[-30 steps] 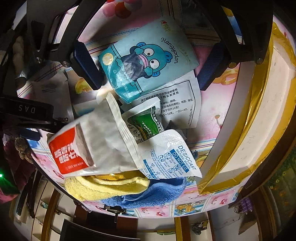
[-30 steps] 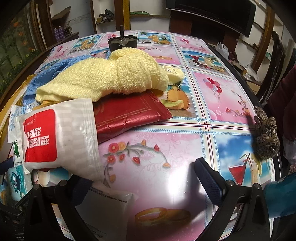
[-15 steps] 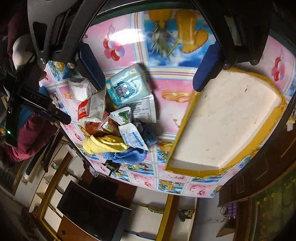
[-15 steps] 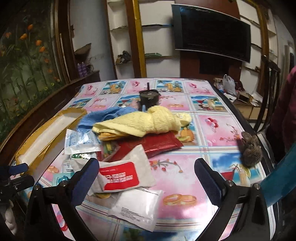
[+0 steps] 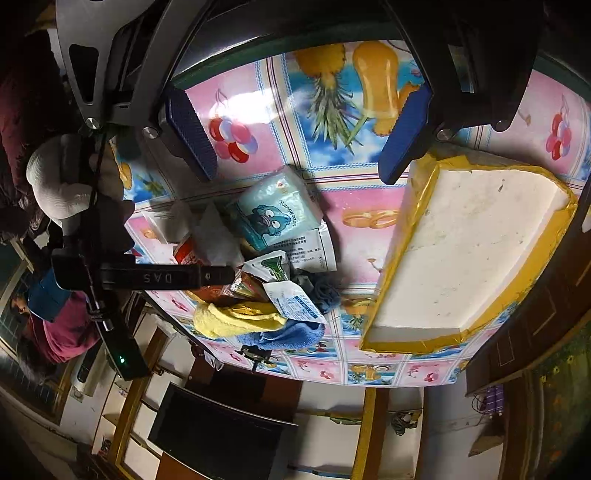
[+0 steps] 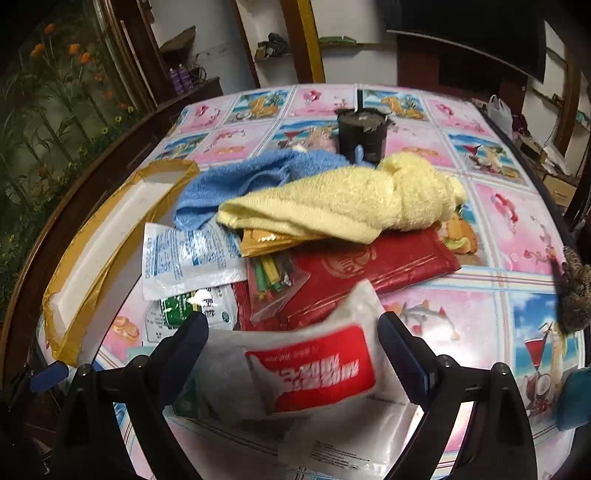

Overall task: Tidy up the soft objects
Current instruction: 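Move the left tool toward the blue cartoon tissue pack and grasp it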

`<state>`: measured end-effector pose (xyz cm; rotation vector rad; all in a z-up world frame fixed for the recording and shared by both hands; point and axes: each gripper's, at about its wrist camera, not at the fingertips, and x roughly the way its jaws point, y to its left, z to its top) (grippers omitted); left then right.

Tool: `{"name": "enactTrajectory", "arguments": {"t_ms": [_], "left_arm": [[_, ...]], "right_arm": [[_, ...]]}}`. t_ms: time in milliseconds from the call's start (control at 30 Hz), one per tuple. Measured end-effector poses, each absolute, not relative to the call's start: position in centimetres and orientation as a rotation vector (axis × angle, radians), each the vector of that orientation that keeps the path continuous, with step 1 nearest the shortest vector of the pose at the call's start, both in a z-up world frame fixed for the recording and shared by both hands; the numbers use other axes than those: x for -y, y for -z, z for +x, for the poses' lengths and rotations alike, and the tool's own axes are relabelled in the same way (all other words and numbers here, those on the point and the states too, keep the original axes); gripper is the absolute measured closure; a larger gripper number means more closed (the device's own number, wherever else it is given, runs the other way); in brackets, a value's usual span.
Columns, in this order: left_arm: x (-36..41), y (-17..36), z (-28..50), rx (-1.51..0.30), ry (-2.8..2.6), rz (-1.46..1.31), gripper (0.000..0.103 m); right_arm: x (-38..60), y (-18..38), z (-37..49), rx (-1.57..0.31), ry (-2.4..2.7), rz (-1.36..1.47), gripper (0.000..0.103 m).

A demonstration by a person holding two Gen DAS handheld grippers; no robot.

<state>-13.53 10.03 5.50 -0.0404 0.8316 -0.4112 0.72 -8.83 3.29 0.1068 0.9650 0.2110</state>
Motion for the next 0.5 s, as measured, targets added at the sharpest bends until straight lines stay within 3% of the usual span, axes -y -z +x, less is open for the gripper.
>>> {"name": "enactTrajectory", "arguments": {"t_ms": [200,500], "left_arm": [[-9.0,-5.8,-13.1,-0.837,0.463,-0.002,0.013],[-2.8,-3.9,-7.4,-0.813,0.448,0.238,0.013]], "right_arm": [[9.2,-1.9,-3.1,-1.029,-0.229,-0.052,0.011],[14.8,-3.5,-4.9,-0.955,-0.223,0.150,0.009]]}}
